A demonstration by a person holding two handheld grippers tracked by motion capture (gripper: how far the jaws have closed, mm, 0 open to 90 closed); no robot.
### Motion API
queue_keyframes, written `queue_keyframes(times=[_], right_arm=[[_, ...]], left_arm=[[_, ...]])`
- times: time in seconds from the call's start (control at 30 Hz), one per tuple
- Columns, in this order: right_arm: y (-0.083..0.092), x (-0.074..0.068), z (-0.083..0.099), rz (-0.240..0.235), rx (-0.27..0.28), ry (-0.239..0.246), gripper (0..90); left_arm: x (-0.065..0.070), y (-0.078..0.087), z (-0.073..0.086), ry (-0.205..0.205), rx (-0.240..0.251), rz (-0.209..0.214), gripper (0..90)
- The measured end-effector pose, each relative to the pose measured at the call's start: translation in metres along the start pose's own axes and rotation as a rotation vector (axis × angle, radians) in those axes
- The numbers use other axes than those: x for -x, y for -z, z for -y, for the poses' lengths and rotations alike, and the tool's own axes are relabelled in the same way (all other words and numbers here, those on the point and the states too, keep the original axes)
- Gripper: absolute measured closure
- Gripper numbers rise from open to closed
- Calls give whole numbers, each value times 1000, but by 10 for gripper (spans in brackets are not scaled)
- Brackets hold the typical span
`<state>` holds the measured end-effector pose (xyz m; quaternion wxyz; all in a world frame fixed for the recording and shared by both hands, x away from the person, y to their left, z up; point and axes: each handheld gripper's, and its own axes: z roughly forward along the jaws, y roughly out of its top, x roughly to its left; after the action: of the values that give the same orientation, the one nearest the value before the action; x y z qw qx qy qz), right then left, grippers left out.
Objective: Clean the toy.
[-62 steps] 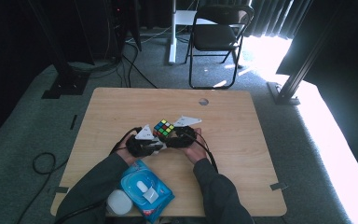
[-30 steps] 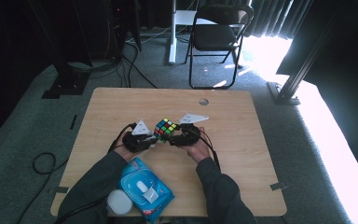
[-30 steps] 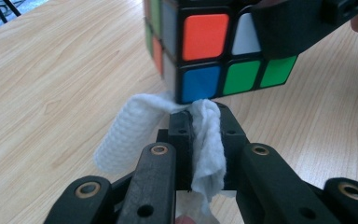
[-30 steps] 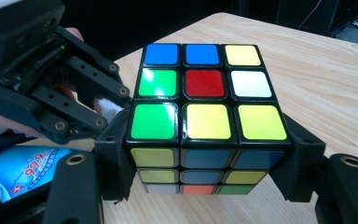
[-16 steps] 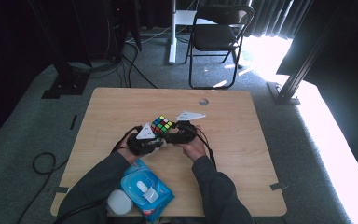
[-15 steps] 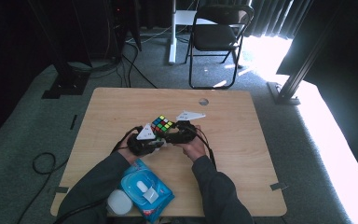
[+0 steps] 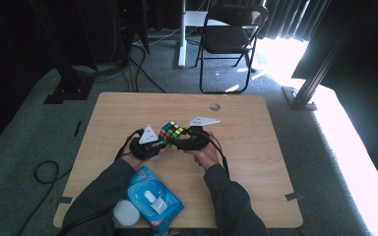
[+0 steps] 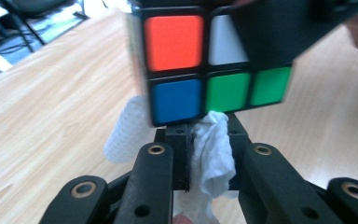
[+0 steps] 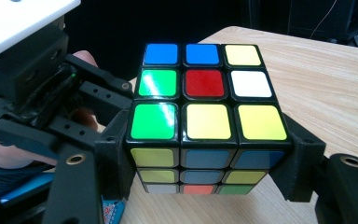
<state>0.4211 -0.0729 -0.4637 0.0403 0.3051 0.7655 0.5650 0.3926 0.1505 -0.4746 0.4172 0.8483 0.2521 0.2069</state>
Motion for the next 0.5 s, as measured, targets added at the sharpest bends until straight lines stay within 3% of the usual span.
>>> queue_keyframes(times=[0.23, 0.37, 0.47, 0.5], right_arm=[[0, 0, -1, -3, 4, -8, 342], [-1, -1, -1, -11, 7, -9, 342], [-1, -1, 0, -16, 8, -18, 342], [-1, 0, 0, -16, 7, -19, 342]], left_arm=[[1, -2, -1, -8, 2, -7, 788], [8, -4, -3, -45, -6, 40, 788], [19, -7, -5, -107, -19, 82, 787], [19, -7, -5, -107, -19, 82, 787]])
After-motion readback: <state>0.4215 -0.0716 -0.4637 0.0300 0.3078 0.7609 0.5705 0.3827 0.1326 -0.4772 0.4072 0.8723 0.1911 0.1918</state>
